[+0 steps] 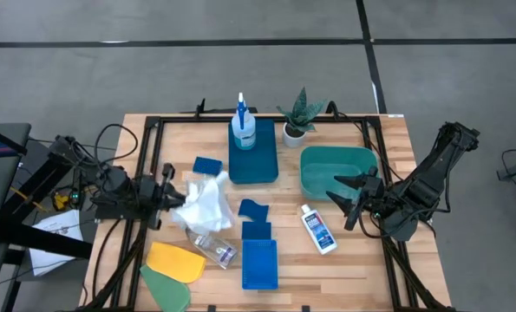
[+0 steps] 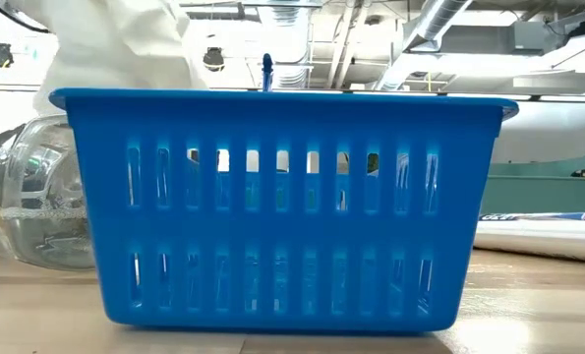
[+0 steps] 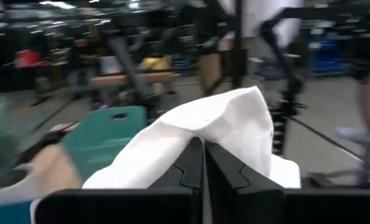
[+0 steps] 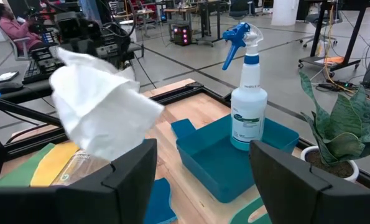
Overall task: Pick & Place Kitchen Items
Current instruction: Put the white microfiber towel into the green bin
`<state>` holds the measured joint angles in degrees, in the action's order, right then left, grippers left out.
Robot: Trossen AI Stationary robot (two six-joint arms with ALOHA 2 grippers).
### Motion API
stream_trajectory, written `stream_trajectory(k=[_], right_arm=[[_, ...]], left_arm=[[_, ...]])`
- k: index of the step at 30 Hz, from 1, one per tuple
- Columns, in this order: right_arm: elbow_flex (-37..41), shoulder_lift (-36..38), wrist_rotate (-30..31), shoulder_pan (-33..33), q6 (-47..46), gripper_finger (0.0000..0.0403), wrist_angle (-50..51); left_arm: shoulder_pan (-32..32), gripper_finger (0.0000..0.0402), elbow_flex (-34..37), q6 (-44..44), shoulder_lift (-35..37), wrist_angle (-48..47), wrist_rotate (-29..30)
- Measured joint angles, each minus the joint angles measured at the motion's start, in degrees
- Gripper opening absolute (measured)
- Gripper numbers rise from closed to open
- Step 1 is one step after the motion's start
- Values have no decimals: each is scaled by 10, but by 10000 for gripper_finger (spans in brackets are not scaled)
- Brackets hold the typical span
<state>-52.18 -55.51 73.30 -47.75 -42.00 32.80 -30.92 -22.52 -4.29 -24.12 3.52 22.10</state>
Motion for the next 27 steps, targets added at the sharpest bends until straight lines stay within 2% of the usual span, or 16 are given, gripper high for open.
stream_trajectory(k=[6, 9, 15, 20, 23, 27], right_arm=[[0, 0, 0, 0, 4, 246, 0], [0, 0, 0, 0, 4, 246, 0], [0, 0, -2, 0, 4, 246, -2], [0, -2, -30, 3, 12, 246, -17], [0, -17, -36, 3, 65, 246, -67], [0, -41, -80, 3, 188, 246, -186]], left_arm=[[0, 0, 0, -47, -54, 52, -131], [0, 1, 0, -65, -82, 97, -168], [3, 2, 0, -75, -132, 147, -172], [4, 3, 0, -103, -172, 184, -173], [4, 3, 0, -105, -190, 211, -174], [5, 3, 0, -109, -198, 229, -174]])
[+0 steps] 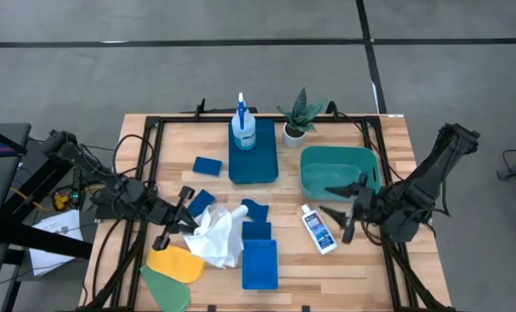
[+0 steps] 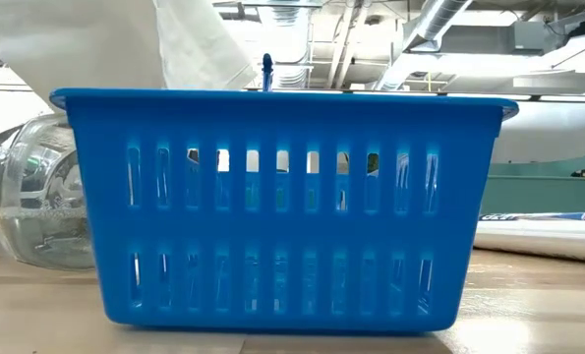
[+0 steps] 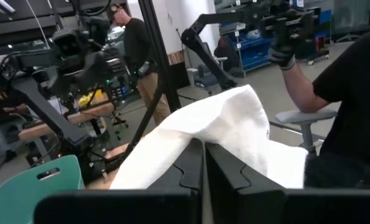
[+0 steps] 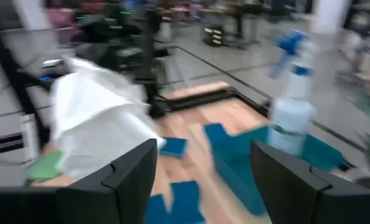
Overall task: Pick & Place Kitchen Items
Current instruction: Put the white microfiber towel into the green bin
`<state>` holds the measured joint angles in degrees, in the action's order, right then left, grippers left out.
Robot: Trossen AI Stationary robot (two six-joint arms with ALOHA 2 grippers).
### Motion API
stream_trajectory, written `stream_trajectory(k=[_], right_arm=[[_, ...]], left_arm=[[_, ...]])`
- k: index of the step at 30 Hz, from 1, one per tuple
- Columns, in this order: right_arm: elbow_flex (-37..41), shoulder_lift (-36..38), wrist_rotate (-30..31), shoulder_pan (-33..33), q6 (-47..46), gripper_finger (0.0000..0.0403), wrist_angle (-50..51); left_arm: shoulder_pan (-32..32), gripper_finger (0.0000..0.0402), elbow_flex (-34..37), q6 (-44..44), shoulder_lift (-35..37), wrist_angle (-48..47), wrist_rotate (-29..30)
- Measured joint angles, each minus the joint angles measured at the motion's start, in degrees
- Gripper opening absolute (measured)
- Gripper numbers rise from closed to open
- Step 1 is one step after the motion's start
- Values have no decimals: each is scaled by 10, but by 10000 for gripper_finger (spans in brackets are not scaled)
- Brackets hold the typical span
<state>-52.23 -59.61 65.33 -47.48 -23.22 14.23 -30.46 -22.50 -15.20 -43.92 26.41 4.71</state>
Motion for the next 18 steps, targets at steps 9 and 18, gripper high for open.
stream_trajectory(k=[9, 18], right_arm=[[0, -86, -102, 8, 282, 246, -284], [0, -171, -293, 83, 408, 246, -404]], left_arm=[[0, 3, 0, 0, 0, 7, 0], [0, 2, 0, 0, 0, 7, 15]])
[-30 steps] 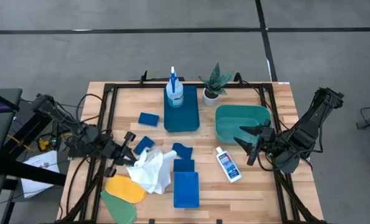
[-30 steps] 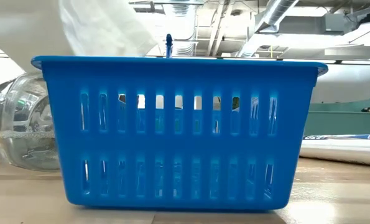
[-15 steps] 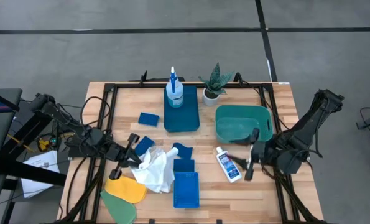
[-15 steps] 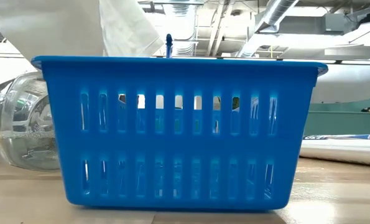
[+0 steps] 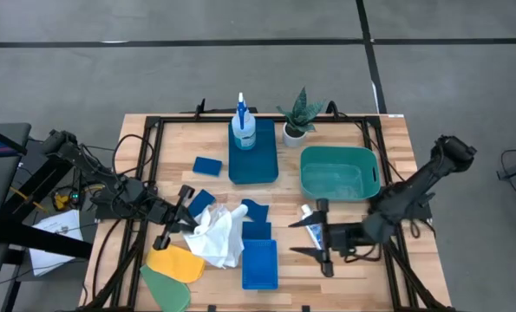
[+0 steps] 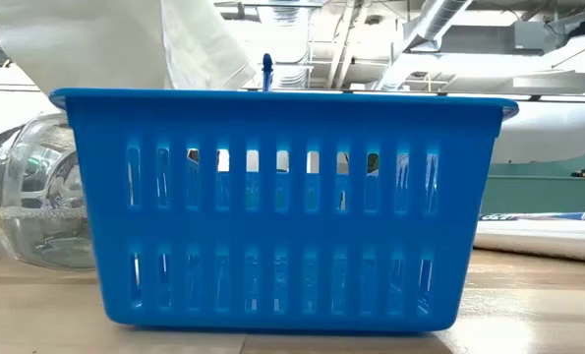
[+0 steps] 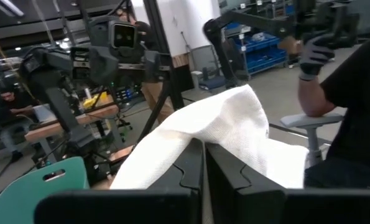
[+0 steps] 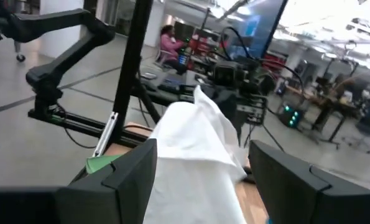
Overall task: Pick & Place Kitchen Items
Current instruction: Put the white microfiber towel into the green bin
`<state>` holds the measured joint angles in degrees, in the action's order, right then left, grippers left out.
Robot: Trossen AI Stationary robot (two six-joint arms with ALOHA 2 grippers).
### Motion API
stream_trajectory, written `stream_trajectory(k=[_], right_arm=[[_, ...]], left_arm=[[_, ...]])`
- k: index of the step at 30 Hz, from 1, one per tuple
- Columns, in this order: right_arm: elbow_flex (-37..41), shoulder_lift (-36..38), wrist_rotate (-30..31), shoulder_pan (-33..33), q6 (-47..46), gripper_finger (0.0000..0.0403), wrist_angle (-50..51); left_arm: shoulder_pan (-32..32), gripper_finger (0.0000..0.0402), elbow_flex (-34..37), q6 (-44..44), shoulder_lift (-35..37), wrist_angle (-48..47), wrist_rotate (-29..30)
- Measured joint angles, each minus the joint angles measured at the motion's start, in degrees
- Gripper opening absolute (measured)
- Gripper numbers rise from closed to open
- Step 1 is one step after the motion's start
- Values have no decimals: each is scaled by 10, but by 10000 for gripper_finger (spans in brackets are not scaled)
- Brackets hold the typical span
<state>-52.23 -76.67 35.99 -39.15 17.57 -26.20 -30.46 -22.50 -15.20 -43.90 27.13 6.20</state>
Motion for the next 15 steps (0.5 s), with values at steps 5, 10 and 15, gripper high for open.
stream_trajectory(k=[5, 10, 15], right_arm=[[0, -42, -15, 37, 25, 246, -54], [-4, -77, -112, 67, 34, 246, -95], [-34, -114, -152, 81, 36, 246, -110]], left_arm=[[0, 1, 0, 0, 0, 0, 34], [0, 1, 0, 8, -22, 11, 52], [5, 1, -9, 5, -63, 37, 85]])
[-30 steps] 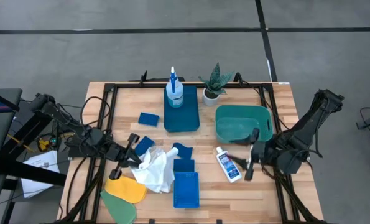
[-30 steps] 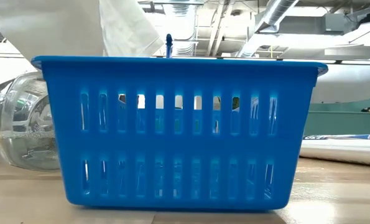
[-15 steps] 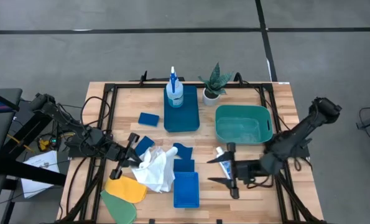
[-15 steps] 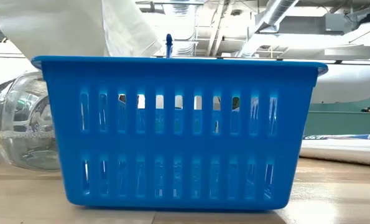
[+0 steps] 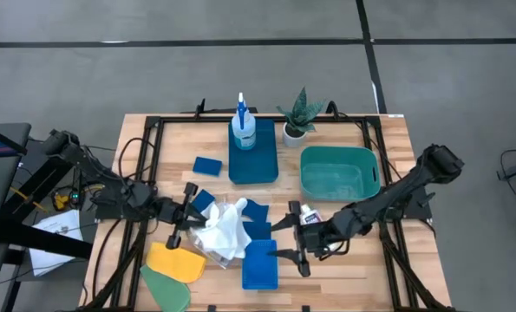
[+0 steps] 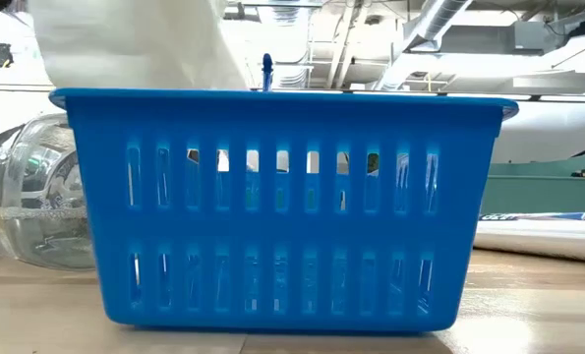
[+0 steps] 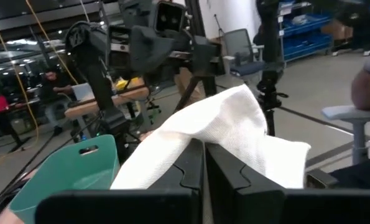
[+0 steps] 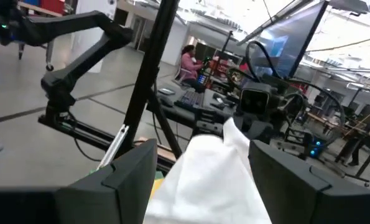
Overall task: Pick & Place Kitchen Items
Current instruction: Put the white microfiber towel into the green bin
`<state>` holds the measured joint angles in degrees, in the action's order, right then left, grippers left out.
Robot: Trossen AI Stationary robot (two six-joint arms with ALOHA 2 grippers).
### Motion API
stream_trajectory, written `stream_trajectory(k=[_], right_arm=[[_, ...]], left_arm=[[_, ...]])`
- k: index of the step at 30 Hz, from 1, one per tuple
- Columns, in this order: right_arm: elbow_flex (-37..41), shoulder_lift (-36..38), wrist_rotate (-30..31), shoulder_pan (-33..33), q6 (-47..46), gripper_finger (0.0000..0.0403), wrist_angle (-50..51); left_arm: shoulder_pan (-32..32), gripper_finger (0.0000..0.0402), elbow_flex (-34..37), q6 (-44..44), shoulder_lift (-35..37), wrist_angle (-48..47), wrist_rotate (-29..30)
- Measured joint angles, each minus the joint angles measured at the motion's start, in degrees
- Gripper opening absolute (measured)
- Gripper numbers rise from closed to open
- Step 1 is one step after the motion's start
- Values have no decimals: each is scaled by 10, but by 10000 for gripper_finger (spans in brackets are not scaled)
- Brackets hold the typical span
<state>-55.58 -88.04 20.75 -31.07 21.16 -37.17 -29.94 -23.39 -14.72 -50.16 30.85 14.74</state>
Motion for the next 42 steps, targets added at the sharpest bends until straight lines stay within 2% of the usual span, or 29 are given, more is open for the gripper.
stream_trajectory(k=[5, 10, 14, 17, 24, 32, 42], right_arm=[[-26, -28, 0, -4, 29, 246, 13], [-34, -30, 2, -9, 35, 246, 11], [-34, -28, 47, -21, 63, 246, -2], [-34, -27, 48, -32, 79, 249, -17], [-34, -27, 51, -44, 97, 294, -17], [-34, -27, 68, -37, 93, 360, -6], [-34, -29, 63, 2, 21, 369, 5]], left_arm=[[1, 2, -50, -2, -46, 1, 1], [3, 1, -113, -48, -101, 2, 3], [16, 2, -150, -68, -151, 0, 3], [31, 2, -169, -74, -185, 0, 3], [41, 2, -200, -78, -233, -3, 3], [26, 1, -222, -82, -247, 2, 3], [20, 1, -223, -104, -272, 64, -3]])
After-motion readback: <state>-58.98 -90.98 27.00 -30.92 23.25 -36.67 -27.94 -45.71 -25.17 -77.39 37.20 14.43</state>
